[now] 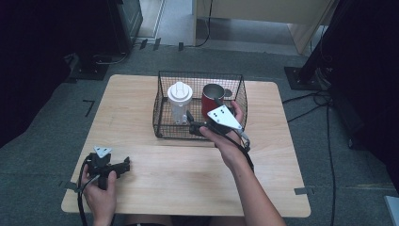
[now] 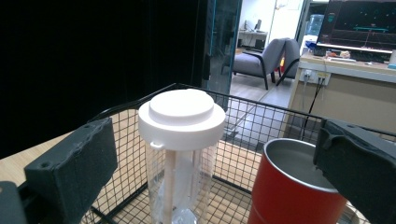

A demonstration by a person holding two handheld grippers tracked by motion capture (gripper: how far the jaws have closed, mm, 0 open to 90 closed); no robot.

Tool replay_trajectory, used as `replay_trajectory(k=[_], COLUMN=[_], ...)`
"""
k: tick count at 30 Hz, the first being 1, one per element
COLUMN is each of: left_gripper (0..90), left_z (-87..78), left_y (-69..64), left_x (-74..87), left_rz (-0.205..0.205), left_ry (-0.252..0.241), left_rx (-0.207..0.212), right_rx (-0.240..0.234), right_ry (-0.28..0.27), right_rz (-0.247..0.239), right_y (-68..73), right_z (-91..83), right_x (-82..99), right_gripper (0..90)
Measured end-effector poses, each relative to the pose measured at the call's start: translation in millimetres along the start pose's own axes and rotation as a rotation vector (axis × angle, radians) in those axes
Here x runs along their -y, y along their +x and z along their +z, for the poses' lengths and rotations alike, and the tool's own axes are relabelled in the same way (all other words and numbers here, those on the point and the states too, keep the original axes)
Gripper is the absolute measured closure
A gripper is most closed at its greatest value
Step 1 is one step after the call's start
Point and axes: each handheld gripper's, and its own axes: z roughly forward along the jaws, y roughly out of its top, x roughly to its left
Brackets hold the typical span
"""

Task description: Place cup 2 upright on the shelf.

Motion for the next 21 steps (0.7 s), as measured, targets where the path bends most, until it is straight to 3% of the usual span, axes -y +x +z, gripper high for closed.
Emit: replay_trajectory(k=[3,7,21], left_gripper=[0.0,0.0,0.0], left_z=[0.0,0.0,0.0], left_y=[0.0,0.0,0.0], left_x=[0.0,0.0,0.0], left_rz=[0.0,0.0,0.0], left_ry=[0.0,0.0,0.001], left_rx=[0.0,0.0,0.0], right_rx=[0.003,0.023,0.071], right_ry=[-0.005,-0.01,-0.019], right_rz=[0.001,-0.035,-0.01], right_y=[-1.5,-3.0,-20.9], right_z=[-8.2,-19.5,-53.5], right_x=[2.2,7.2,22.3], right_gripper=[0.0,0.0,0.0])
